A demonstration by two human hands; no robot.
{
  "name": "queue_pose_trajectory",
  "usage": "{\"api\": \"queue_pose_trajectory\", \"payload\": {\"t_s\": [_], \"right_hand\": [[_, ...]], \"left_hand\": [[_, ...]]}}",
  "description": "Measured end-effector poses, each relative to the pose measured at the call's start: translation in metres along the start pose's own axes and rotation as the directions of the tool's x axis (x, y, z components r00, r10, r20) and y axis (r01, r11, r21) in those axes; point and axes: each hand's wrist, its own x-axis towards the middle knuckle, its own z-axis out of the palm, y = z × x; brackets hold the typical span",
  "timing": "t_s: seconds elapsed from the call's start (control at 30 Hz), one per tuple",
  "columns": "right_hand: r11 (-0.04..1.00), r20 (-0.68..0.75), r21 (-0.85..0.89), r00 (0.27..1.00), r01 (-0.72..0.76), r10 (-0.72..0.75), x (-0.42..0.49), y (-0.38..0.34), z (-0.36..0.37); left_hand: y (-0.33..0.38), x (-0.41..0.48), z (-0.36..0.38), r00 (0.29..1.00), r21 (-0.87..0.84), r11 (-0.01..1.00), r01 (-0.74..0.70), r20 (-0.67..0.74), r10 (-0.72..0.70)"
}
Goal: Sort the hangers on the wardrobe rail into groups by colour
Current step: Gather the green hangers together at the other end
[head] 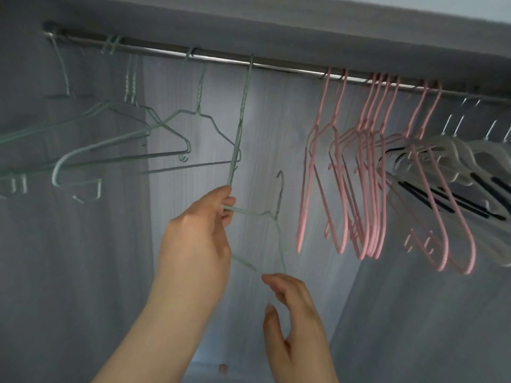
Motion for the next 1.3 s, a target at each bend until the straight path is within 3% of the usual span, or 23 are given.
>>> {"api": "queue_pose_trajectory", "payload": {"t_s": [0.17,0.3,0.47,0.6,0.7,0.8,0.87,0.97,1.03,1.17,1.3], "right_hand": [[0.973,0.106,0.044,0.97,-0.226,0.22,-0.01,0.037,0.011],[0.863,0.166,-0.012,0.85,-0.505,0.5,-0.012,0.079,0.004],[0.772,0.265,-0.217,0.725,-0.598,0.636,-0.015,0.121,-0.005],[0.679,0.342,-0.401,0.587,-0.614,0.733,-0.028,0.145,-0.009],[0.627,0.387,-0.473,0.493,-0.62,0.779,-0.035,0.149,-0.016],[0.642,0.406,-0.415,0.5,-0.645,0.765,-0.034,0.14,-0.025],[0.649,0.412,-0.36,0.51,-0.67,0.755,-0.027,0.128,-0.034],[0.607,0.443,-0.243,0.471,-0.757,0.763,-0.018,0.102,-0.051],[0.602,0.474,-0.193,0.464,-0.774,0.748,-0.015,0.081,-0.056],[0.659,0.503,-0.232,0.492,-0.715,0.711,-0.026,0.047,-0.029],[0.559,0.452,-0.065,0.475,-0.827,0.755,-0.031,0.022,0.011]], "left_hand": [[-0.034,-0.047,-0.012,1.0,-0.067,0.998,0.015,0.008,-0.015],[-0.065,-0.075,-0.031,0.992,-0.175,0.977,0.124,0.012,-0.124],[-0.106,-0.088,-0.058,0.957,-0.308,0.907,0.288,0.063,-0.282],[-0.137,-0.098,-0.079,0.904,-0.495,0.777,0.389,0.041,-0.426],[-0.158,-0.1,-0.088,0.864,-0.54,0.722,0.433,0.019,-0.504],[-0.192,-0.106,-0.091,0.8,-0.434,0.727,0.532,-0.022,-0.599],[-0.222,-0.111,-0.091,0.718,-0.209,0.709,0.674,-0.044,-0.695],[-0.242,-0.119,-0.075,0.556,0.271,0.522,0.809,-0.063,-0.829],[-0.228,-0.123,-0.052,0.557,0.382,0.508,0.772,-0.021,-0.83],[-0.181,-0.126,-0.006,0.573,0.298,0.634,0.713,0.273,-0.773],[-0.13,-0.126,0.029,0.593,0.089,0.744,0.662,0.546,-0.592]]}}
